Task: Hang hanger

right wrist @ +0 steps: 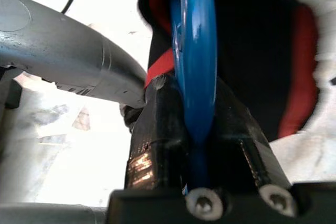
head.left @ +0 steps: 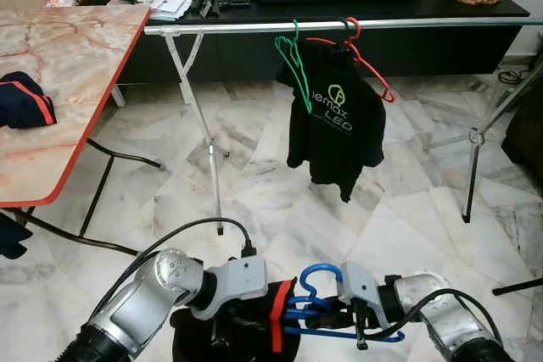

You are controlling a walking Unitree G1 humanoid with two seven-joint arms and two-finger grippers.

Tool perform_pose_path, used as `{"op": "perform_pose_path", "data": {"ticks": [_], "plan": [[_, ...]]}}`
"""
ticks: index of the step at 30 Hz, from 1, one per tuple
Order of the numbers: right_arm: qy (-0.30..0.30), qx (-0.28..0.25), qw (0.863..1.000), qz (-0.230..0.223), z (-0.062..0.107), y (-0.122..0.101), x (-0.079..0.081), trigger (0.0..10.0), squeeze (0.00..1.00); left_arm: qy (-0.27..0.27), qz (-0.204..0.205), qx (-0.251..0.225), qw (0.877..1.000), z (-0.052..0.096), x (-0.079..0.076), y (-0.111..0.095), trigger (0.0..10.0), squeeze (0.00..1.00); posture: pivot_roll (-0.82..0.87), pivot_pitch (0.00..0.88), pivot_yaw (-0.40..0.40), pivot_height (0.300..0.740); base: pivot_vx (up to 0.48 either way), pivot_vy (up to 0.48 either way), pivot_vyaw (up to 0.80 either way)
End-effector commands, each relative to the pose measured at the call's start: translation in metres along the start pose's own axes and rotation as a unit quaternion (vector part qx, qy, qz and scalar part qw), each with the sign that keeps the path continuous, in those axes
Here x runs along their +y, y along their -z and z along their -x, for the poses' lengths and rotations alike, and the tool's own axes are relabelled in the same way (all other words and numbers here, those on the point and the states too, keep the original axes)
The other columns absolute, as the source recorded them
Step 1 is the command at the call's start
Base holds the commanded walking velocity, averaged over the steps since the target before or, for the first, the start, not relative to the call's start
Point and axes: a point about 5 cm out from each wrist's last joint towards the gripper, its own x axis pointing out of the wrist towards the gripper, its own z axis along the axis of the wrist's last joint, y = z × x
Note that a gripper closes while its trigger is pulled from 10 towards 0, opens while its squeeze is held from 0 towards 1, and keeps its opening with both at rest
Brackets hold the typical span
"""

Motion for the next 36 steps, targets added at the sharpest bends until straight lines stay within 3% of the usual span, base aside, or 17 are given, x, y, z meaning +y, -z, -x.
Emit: {"op": "perform_pose_path", "data": {"ticks": [1, 10, 11, 12, 13, 15, 20, 21, 24, 25, 26, 27, 33, 36], "plan": [[0.015, -0.001, 1.000, -0.002, 0.000, 0.001, -0.001, 0.0, 0.00, 0.031, -0.019, -0.028, 0.999, -0.003, -0.007, -0.011, 10.0, 1.00, -0.02, 0.127, 0.003, 0.740, 0.000, 0.000, 0.00], [0.030, -0.006, 1.000, 0.001, 0.000, 0.000, -0.004, 0.0, 0.00, 0.015, -0.011, -0.034, 0.999, 0.000, -0.004, -0.009, 10.0, 1.00, -0.02, 0.129, 0.005, 0.740, 0.000, 0.000, 0.00], [0.035, -0.009, 0.999, 0.001, 0.001, -0.001, -0.005, 0.0, 0.00, -0.001, 0.000, -0.043, 0.999, -0.001, -0.001, -0.008, 3.6, 1.00, -0.02, 0.131, 0.005, 0.740, 0.000, 0.000, 0.00], [0.036, -0.009, 0.999, 0.001, 0.002, -0.001, -0.005, 0.0, 0.00, -0.006, 0.007, -0.050, 0.999, -0.001, -0.001, -0.008, 0.0, 1.00, -0.02, 0.131, 0.005, 0.740, 0.000, 0.000, 0.00], [0.036, -0.009, 0.999, 0.001, 0.002, -0.001, -0.005, 0.0, 0.00, -0.006, 0.007, -0.050, 0.999, -0.001, -0.001, -0.008, 0.0, 1.00, -0.02, 0.131, 0.005, 0.740, 0.000, 0.000, 0.00], [0.038, -0.008, 0.999, 0.000, 0.003, 0.000, -0.005, 0.0, 0.00, -0.012, 0.028, -0.071, 0.997, -0.002, -0.002, -0.008, 0.0, 0.72, -0.02, 0.133, 0.002, 0.740, 0.000, 0.000, 0.00], [0.042, -0.010, 0.999, -0.003, 0.004, 0.002, -0.004, 0.0, 0.00, -0.030, 0.056, -0.106, 0.992, -0.003, -0.001, -0.008, 0.0, 0.70, -0.02, 0.135, 0.000, 0.740, 0.000, 0.000, 0.00], [0.042, -0.012, 0.999, -0.004, 0.003, 0.002, -0.004, 0.0, 0.00, -0.032, 0.075, -0.128, 0.988, -0.003, 0.000, -0.008, 0.0, 0.32, -0.03, 0.137, -0.003, 0.740, 0.000, 0.000, 0.00], [0.041, -0.016, 0.999, -0.007, 0.002, 0.002, -0.002, 0.0, 0.00, -0.030, 0.102, -0.157, 0.982, -0.001, -0.001, -0.007, 0.0, 0.32, -0.02, 0.137, -0.006, 0.740, 0.000, 0.000, 0.00], [0.040, -0.017, 0.999, -0.008, 0.002, 0.002, -0.002, 0.0, 0.00, -0.030, 0.111, -0.165, 0.980, 0.000, -0.001, -0.005, 0.0, 0.17, -0.03, 0.139, -0.007, 0.740, 0.000, 0.000, 0.00], [0.040, -0.017, 0.999, -0.008, 0.001, 0.003, -0.002, 0.0, 0.00, -0.030, 0.116, -0.170, 0.978, 0.001, -0.001, -0.004, 0.0, 0.17, -0.03, 0.139, -0.007, 0.740, 0.000, 0.000, 0.00], [0.040, -0.017, 0.999, -0.008, 0.002, 0.003, -0.001, 0.0, 0.00, -0.032, 0.121, -0.172, 0.977, 0.001, -0.001, -0.003, 0.0, 0.00, -0.03, 0.140, -0.009, 0.740, 0.000, 0.000, 0.00], [0.042, -0.018, 0.999, -0.010, 0.002, 0.004, -0.002, 0.0, 0.00, -0.043, 0.150, -0.191, 0.969, -0.001, -0.001, 0.003, 0.0, 0.00, -0.03, 0.142, -0.016, 0.740, 0.000, 0.000, 0.00], [0.042, -0.019, 0.999, -0.011, 0.003, 0.004, -0.002, 0.0, 0.00, -0.044, 0.174, -0.220, 0.959, -0.004, -0.003, 0.002, 0.0, 0.00, -0.03, 0.142, -0.021, 0.740, 0.000, 0.000, 0.00]]}}
